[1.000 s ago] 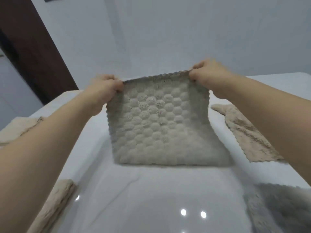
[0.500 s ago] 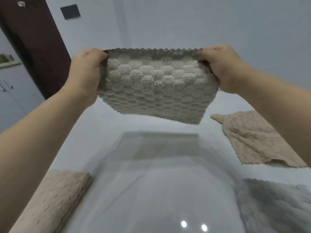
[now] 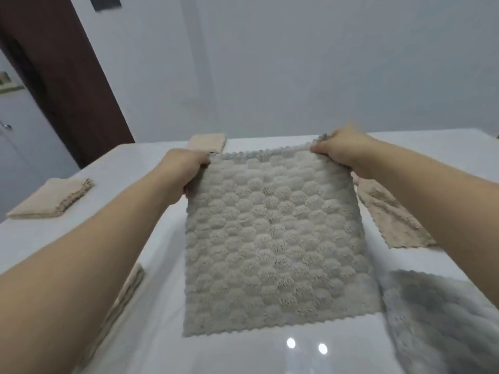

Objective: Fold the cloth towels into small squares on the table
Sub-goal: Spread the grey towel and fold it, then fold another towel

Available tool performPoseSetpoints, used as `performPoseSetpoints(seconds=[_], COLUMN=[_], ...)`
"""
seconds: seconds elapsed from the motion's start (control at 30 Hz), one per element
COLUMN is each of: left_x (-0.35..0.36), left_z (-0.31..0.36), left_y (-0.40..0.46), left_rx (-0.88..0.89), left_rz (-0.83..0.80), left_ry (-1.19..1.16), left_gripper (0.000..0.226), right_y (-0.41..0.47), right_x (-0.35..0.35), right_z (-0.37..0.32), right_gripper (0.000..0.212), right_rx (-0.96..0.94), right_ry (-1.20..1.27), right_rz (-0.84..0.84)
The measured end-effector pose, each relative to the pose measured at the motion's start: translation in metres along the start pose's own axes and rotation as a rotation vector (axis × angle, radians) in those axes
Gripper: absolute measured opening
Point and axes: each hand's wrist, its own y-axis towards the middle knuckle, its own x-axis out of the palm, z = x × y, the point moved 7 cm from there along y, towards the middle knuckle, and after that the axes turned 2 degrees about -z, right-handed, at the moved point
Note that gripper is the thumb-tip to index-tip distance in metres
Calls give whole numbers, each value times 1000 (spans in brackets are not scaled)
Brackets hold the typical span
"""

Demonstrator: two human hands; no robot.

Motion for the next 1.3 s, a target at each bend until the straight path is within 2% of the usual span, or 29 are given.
performPoseSetpoints(seconds=[0.17,0.27,0.3,0.37,0.4,0.47,0.5,0.57,0.6,0.63,0.7,0.77,0.87,0.93,1.0,1.07,1.2,1.3], left_x=[24,33,34,37,35,40,48,69,79,89,103,110,112,111,111,112,110,106], left_z=[-46,-58,-61,-62,-59,-47,-41,-35,-35,-37,-55,-72,-78,-76,-73,-74,-73,-68], left_y=[28,38,41,48,49,45,40,27,22,19,19,19,23,24,24,25,26,24], left_rx=[-61,-65,-63,-1,53,161,188,107,58,11,-113,-200,-211,-177,-134,-103,-32,51], left_rz=[-18,-13,-9,33,80,135,121,40,5,-27,-76,-110,-123,-87,-63,-54,-38,-38], left_ry=[59,38,39,59,106,82,-97,-625,-860,-1038,-1253,-1376,-1338,-1204,-1079,-995,-830,-533], left_gripper=[15,9,10,22,33,44,43,38,37,39,45,52,52,47,44,42,35,39], right_y=[23,33,34,32,30,28,29,34,35,35,35,35,36,36,29,25,33,36], right_x=[37,45,46,47,51,67,76,97,105,113,126,132,130,128,134,142,146,152], right_z=[52,67,67,57,48,29,23,23,26,29,40,51,52,44,30,21,33,48], right_gripper=[20,21,20,37,43,42,39,26,17,18,33,45,43,33,36,35,35,47], right_rx=[52,81,54,-32,-99,-212,-191,-28,56,112,184,204,143,11,-153,-293,-337,-361], right_ry=[55,-46,-134,-330,-343,-164,18,538,774,949,1129,1148,953,620,225,-35,-314,-665], right_rz=[24,82,100,166,167,110,66,9,25,43,74,106,133,142,133,112,17,-89])
